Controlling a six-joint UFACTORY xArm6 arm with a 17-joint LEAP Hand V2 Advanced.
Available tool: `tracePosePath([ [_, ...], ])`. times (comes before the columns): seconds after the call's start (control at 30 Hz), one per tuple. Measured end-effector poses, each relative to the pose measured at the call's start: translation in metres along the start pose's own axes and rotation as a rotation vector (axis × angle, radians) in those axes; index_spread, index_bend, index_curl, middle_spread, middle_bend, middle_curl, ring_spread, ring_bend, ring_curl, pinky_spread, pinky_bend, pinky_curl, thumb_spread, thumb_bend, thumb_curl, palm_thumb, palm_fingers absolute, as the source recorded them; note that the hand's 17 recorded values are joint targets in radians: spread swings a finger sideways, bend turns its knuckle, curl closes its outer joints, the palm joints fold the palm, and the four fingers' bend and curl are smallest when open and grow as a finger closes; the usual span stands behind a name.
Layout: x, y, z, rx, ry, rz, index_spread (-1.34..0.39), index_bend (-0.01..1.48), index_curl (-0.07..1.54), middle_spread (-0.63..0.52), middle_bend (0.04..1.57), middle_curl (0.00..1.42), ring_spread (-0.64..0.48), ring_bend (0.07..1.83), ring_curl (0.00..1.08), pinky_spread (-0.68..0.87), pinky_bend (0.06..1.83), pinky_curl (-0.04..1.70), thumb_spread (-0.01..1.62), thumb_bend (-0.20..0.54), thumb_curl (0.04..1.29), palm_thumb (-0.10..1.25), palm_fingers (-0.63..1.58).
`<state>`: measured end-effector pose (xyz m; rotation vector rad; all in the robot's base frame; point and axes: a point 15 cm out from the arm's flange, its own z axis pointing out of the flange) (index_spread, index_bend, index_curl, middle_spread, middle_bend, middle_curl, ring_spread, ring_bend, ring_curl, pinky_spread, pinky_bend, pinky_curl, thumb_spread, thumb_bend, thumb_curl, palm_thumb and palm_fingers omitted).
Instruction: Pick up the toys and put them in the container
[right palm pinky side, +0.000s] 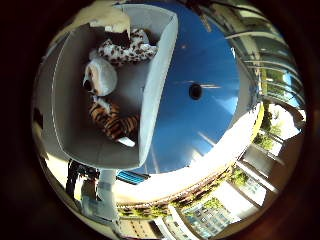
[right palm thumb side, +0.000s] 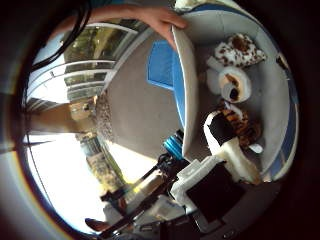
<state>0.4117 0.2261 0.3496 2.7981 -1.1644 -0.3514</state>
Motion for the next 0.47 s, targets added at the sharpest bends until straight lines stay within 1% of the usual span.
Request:
tracePosePath([
  [0.17,0.025,0.042,-0.035,0.032,0.002,0.048,-0.45,0.23,0.47,0.05,0.13,0.31,0.29,0.34,0.31,0.47,0.59,0.44,1.14,-0.022,0.51,0.79,0.00],
  [0.23,0.043,0.066,-0.050,0.051,0.003,0.082,-0.45,0.27,0.46,0.05,0.14,0.30,0.28,0.33,0.30,0.47,0.57,0.42,1.14,-0.021,0.51,0.80,0.06],
  [0.47,0.133,0.171,-0.086,0.052,0.097,0.205,-0.43,0.30,0.44,0.04,0.14,0.28,0.27,0.31,0.31,0.48,0.57,0.39,1.15,-0.020,0.50,0.82,0.09],
])
